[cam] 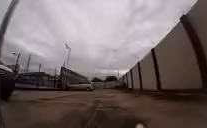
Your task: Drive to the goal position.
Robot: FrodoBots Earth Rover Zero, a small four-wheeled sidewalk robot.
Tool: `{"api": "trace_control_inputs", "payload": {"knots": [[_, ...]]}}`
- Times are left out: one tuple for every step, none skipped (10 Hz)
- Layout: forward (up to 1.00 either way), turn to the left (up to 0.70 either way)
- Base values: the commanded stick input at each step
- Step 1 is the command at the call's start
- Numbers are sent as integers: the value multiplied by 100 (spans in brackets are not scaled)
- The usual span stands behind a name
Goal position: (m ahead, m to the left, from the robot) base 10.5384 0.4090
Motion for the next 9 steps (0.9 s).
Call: {"api": "trace_control_inputs", "payload": {"knots": [[100, 0], [100, 0], [100, 0], [100, 0], [100, 0], [100, -38], [100, -31], [100, -9], [100, 0]]}}
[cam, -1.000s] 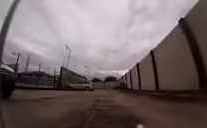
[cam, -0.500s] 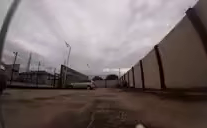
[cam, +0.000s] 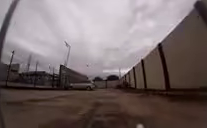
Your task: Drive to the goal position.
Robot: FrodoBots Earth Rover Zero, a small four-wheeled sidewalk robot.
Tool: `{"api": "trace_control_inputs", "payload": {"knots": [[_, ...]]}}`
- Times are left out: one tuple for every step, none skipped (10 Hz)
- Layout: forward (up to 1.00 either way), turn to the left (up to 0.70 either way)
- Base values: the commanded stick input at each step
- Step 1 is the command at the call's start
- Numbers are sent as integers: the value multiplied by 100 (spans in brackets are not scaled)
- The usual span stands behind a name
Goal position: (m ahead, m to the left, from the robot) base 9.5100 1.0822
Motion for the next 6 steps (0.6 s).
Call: {"api": "trace_control_inputs", "payload": {"knots": [[100, 0], [100, 0], [100, 0], [100, 0], [100, 0], [100, 0]]}}
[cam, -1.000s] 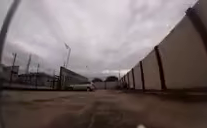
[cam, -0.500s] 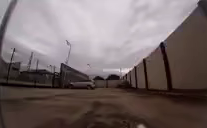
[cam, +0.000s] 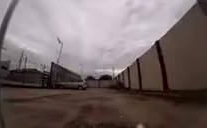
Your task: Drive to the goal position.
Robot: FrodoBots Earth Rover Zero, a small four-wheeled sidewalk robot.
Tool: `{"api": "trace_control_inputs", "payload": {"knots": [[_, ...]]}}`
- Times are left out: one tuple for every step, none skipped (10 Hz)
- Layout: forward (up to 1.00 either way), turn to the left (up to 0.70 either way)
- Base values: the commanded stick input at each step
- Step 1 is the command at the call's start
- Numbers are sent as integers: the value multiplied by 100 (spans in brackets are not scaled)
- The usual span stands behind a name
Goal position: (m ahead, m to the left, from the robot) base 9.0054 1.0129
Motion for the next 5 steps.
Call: {"api": "trace_control_inputs", "payload": {"knots": [[100, 0], [100, 0], [100, 0], [100, 0], [100, 0]]}}
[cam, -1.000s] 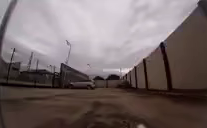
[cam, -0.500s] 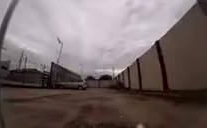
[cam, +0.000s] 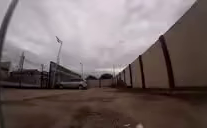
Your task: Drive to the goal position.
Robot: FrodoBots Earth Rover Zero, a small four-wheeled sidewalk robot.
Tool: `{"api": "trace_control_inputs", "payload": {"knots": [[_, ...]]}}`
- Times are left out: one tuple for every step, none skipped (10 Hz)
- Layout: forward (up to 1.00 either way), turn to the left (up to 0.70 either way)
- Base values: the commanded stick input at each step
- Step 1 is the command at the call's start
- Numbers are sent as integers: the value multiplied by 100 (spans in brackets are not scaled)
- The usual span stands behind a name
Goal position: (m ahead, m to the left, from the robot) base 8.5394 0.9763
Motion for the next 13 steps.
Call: {"api": "trace_control_inputs", "payload": {"knots": [[100, 0], [100, 0], [100, 0], [100, 0], [100, 0], [100, 0], [100, 0], [100, 0], [100, 0], [100, 0], [100, 0], [100, 0], [100, 0]]}}
